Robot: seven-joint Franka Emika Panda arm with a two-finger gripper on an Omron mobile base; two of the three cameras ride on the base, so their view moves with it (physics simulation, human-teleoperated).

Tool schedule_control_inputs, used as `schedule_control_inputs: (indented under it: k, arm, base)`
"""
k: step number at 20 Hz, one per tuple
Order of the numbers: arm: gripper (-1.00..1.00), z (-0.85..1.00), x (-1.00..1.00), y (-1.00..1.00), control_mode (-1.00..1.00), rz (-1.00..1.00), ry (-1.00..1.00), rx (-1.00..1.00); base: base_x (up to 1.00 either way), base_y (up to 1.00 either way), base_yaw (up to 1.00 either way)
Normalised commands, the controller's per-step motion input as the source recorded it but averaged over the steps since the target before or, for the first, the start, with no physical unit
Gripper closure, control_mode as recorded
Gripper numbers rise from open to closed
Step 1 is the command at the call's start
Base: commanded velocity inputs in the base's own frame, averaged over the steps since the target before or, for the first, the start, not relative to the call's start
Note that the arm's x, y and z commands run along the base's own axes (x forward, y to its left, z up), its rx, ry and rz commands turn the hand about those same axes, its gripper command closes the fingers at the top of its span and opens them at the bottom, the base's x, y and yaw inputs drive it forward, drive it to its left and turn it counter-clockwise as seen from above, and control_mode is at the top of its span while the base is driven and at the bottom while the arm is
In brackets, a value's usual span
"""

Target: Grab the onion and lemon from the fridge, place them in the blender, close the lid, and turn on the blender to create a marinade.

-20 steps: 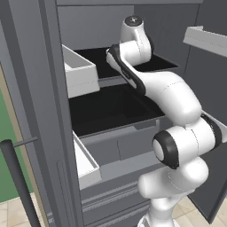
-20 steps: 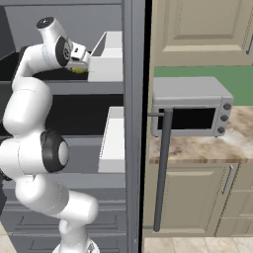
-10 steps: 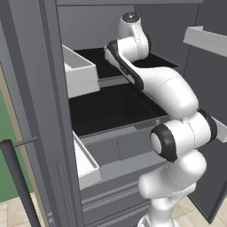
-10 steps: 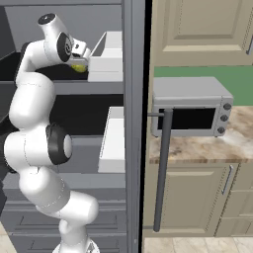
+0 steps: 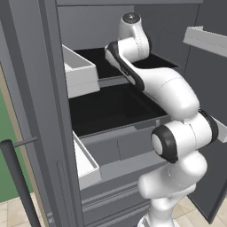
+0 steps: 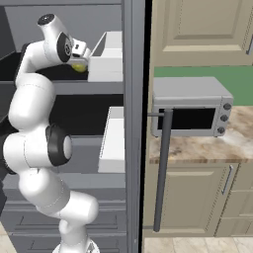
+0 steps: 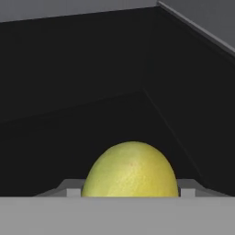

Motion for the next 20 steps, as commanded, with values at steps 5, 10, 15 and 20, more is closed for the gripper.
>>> schedule_control_inputs:
  k: [5, 10, 15, 20]
  arm:
    - [1.0, -0.01, -0.23, 0.0, -1.0, 0.01, -0.18, 0.0]
    - [1.0, -0.02, -0.53, 0.0, -1.0, 0.06, -0.28, 0.0]
    - [1.0, 0.03, -0.96, 0.0, -1.0, 0.1, -0.45, 0.0]
    - [1.0, 0.25, -1.0, 0.0, -1.0, 0.13, -0.41, 0.0]
  base:
    - [0.0, 0.0, 0.0]
    - [0.0, 0.0, 0.0]
    - [0.0, 0.0, 0.0]
    - [0.0, 0.0, 0.0]
